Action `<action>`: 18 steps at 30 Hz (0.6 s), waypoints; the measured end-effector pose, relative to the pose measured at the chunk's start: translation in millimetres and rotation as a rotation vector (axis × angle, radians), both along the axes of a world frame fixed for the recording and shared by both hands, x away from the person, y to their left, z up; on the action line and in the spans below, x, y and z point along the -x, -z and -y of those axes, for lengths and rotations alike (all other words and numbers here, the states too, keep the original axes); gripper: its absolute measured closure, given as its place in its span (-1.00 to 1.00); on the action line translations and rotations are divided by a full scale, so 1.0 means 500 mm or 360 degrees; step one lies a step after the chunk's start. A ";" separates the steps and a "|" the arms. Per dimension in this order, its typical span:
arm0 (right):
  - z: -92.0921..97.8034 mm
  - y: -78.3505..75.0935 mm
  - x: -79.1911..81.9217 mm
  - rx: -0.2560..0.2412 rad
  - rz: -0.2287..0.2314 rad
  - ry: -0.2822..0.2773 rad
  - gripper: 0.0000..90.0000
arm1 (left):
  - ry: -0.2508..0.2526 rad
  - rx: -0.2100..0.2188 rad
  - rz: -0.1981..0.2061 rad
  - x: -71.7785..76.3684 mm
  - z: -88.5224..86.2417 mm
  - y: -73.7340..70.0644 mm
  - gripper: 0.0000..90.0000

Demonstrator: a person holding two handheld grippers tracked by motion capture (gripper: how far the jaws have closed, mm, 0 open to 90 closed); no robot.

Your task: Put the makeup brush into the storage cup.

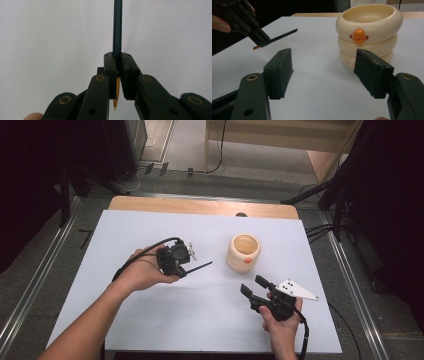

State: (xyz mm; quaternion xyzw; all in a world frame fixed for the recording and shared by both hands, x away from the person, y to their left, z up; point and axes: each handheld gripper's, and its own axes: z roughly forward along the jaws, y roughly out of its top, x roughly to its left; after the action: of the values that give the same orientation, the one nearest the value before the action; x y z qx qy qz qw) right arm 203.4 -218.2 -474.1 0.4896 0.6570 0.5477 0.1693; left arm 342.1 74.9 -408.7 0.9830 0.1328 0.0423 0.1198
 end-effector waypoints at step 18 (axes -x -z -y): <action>-0.056 0.011 -0.024 -0.0372 -0.0181 0.0217 -0.11 | 0.0129 0.0033 0.0038 0.039 0.073 -0.006 0.90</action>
State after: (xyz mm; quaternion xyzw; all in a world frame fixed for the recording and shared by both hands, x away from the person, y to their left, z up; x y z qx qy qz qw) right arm 215.4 -190.0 -479.4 0.5797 0.5626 0.5791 0.1104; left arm 322.6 38.6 -405.8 0.9857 0.0919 0.0478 0.1330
